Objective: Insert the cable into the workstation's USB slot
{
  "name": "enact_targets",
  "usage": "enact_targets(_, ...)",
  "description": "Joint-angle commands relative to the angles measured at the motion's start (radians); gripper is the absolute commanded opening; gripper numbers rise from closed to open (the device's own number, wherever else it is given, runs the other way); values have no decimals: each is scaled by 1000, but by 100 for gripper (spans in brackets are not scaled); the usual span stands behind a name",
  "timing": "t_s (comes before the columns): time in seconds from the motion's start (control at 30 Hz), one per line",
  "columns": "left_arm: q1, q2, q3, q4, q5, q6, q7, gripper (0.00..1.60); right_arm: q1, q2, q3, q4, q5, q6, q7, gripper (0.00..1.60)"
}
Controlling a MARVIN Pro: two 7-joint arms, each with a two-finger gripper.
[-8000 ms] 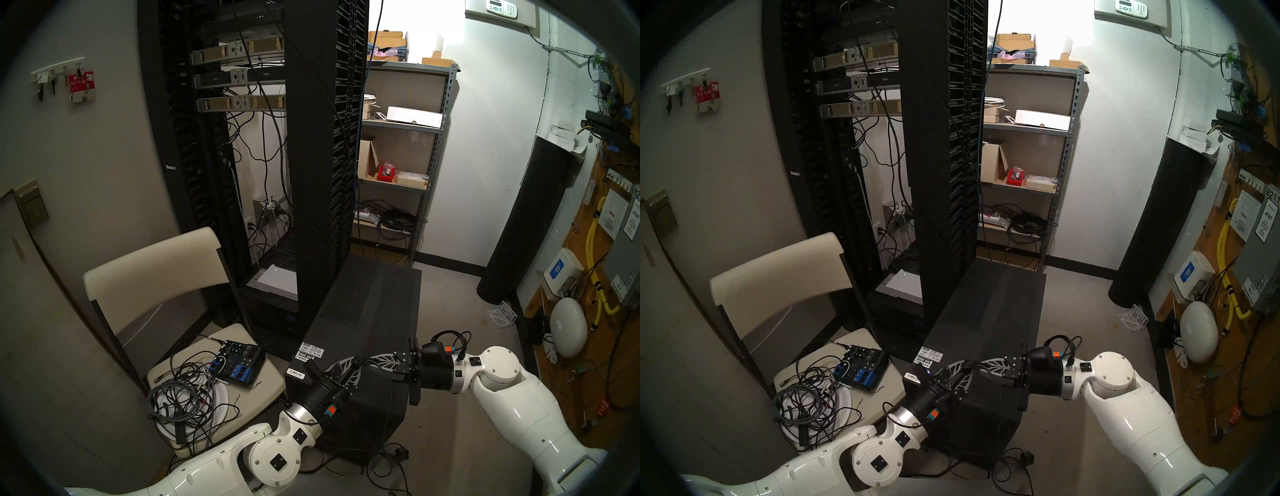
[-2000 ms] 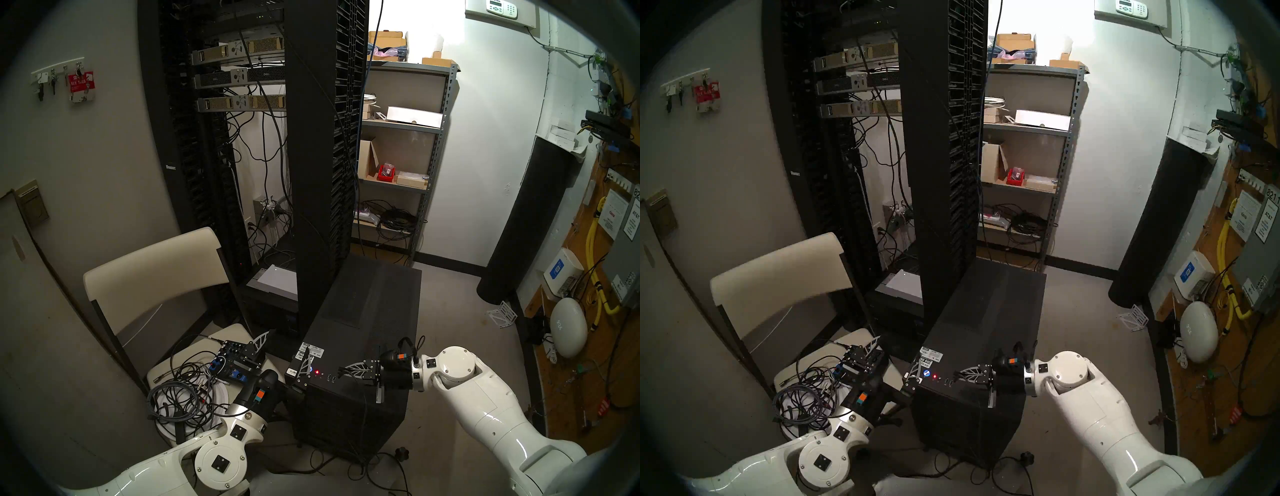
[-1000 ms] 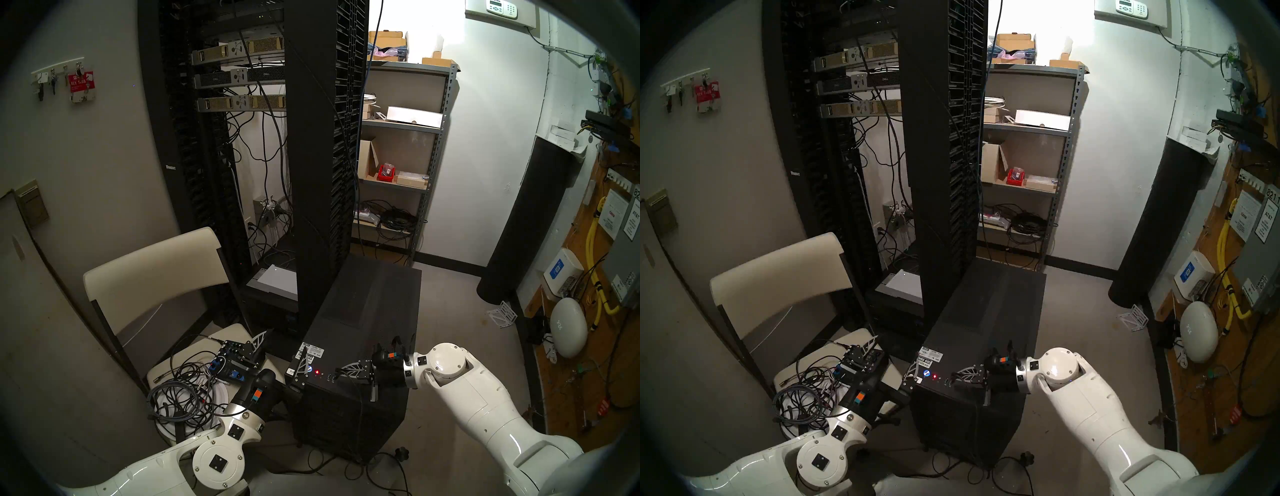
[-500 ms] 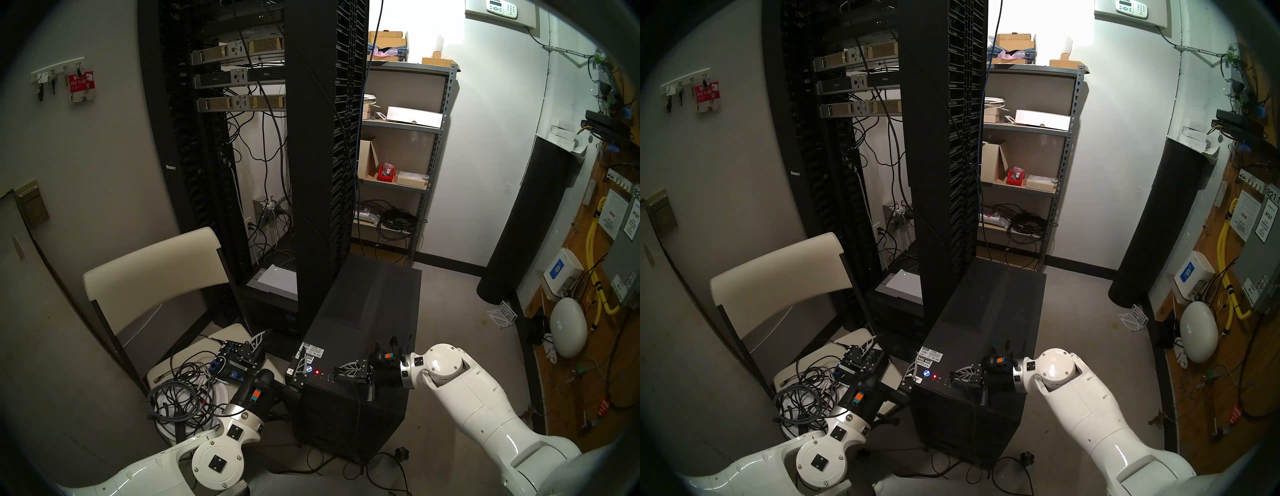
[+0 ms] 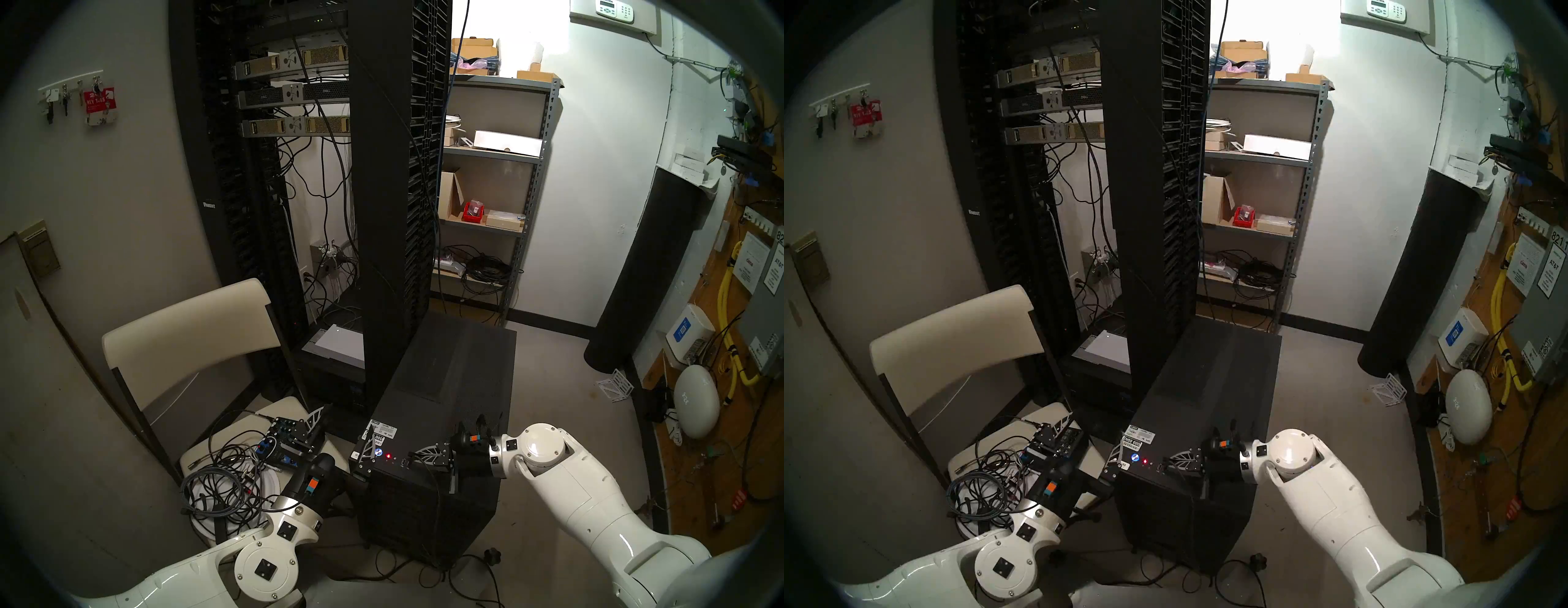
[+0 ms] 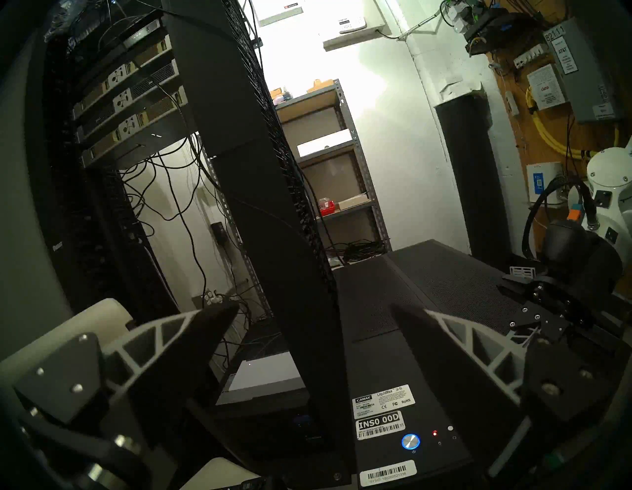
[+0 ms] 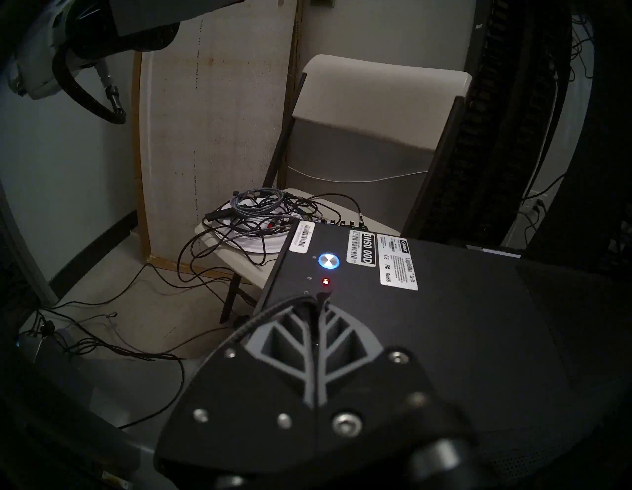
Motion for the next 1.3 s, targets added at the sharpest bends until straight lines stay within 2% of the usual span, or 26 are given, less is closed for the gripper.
enact_targets(0.0,2,-2,4,-19,3,-7,1,160,15,-10,-6,7,-7,-18,-4,0)
enact_targets(0.47,-3,1,6,-17,-1,-9,-1,160,31,-4,-23,5,-24,-9,6,0)
enact_targets(0.87,-10,0,8,-15,-5,-11,-6,160,26,10,-4,-6,-5,1,26,0)
enact_targets(1.27,-10,-8,9,-13,-2,-7,-6,160,26,-3,10,-1,6,-3,41,0)
